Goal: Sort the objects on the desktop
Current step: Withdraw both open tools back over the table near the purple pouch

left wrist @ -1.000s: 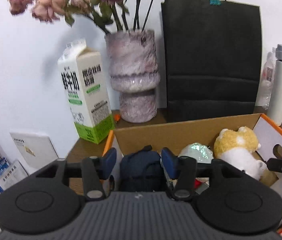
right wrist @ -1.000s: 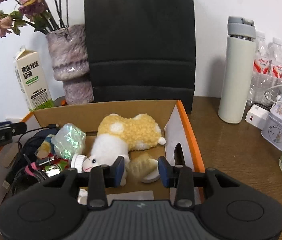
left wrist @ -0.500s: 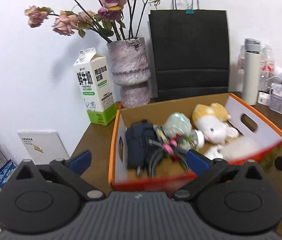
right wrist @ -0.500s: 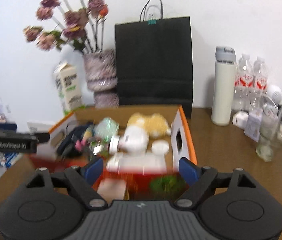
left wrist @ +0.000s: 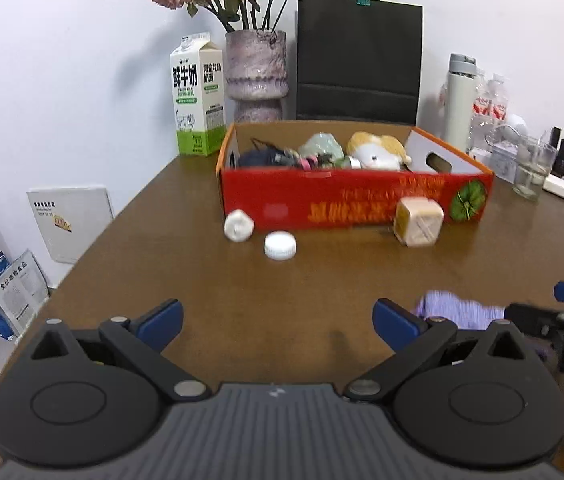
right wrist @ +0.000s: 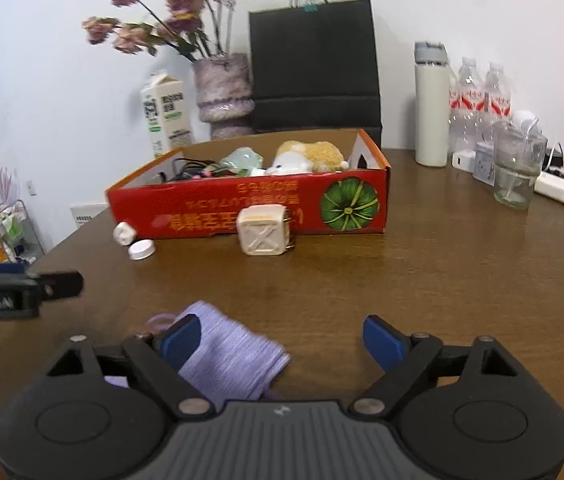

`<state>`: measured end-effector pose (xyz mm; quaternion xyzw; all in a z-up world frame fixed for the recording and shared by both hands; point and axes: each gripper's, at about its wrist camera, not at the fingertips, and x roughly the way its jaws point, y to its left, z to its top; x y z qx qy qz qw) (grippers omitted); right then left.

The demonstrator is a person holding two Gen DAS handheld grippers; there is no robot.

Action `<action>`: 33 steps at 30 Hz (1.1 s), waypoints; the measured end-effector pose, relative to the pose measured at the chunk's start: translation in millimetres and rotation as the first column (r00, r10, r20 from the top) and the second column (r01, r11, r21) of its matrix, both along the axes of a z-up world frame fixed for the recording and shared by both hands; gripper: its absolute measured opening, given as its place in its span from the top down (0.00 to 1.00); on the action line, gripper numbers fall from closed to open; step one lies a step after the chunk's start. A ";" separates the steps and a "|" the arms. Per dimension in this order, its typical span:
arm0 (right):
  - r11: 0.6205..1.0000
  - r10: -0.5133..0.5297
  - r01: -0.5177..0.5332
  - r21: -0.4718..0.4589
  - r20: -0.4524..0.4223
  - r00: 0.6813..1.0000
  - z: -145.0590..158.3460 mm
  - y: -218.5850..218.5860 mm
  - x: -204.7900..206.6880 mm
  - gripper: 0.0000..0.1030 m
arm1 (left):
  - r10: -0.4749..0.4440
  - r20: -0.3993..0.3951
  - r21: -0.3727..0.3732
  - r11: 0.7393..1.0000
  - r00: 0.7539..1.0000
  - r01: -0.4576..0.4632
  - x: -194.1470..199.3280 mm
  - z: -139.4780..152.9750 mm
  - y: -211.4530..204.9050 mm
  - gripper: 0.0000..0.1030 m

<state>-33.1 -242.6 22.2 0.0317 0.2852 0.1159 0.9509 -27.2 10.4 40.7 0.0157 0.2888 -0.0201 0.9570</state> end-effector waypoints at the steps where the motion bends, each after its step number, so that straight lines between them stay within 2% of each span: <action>1: 1.000 0.004 -0.004 0.012 0.006 1.000 -0.8 0.2 -5.0 0.12 | -0.005 0.000 0.005 1.000 1.000 0.005 -2.4 -3.3 0.3 0.00; 4: 0.998 0.020 -0.021 0.057 0.018 1.000 -5.3 -0.6 -15.0 0.11 | 0.011 -0.017 0.035 0.999 1.000 -0.010 -0.8 -9.5 0.4 0.00; 7: 0.998 0.008 -0.009 0.068 0.008 1.000 -9.2 -3.1 -14.7 0.09 | 0.028 -0.032 0.022 0.999 0.999 -0.028 7.8 -15.1 3.2 0.00; 13: 0.988 0.036 -0.036 0.151 0.003 0.999 -10.7 -15.4 -12.1 0.09 | -0.025 -0.083 -0.012 1.000 0.996 0.024 27.6 -22.2 -0.7 0.00; 18: 0.968 0.055 -0.053 0.246 -0.001 0.999 -13.2 -24.6 -8.2 0.09 | -0.071 -0.117 0.016 0.997 0.991 0.074 34.1 -26.2 -13.1 0.00; 23: 0.961 0.084 -0.082 0.264 0.005 0.996 -13.4 -25.3 -9.9 0.08 | -0.132 -0.132 0.048 0.989 0.982 0.140 34.7 -28.8 -25.0 0.00; 26: 0.957 0.088 -0.086 0.276 0.006 0.996 -13.8 -26.5 -9.8 0.08 | -0.140 -0.135 0.043 0.988 0.981 0.147 34.7 -29.6 -25.7 0.00; 30: 0.957 0.088 -0.086 0.277 0.003 0.996 -13.5 -25.5 -10.0 0.08 | -0.113 -0.131 0.041 0.992 0.985 0.119 35.3 -29.2 -23.8 0.00; 33: 0.958 0.092 -0.087 0.272 -0.006 0.996 -13.7 -24.1 -9.8 0.08 | -0.094 -0.081 0.063 0.993 0.992 0.099 27.8 -25.9 -24.9 0.00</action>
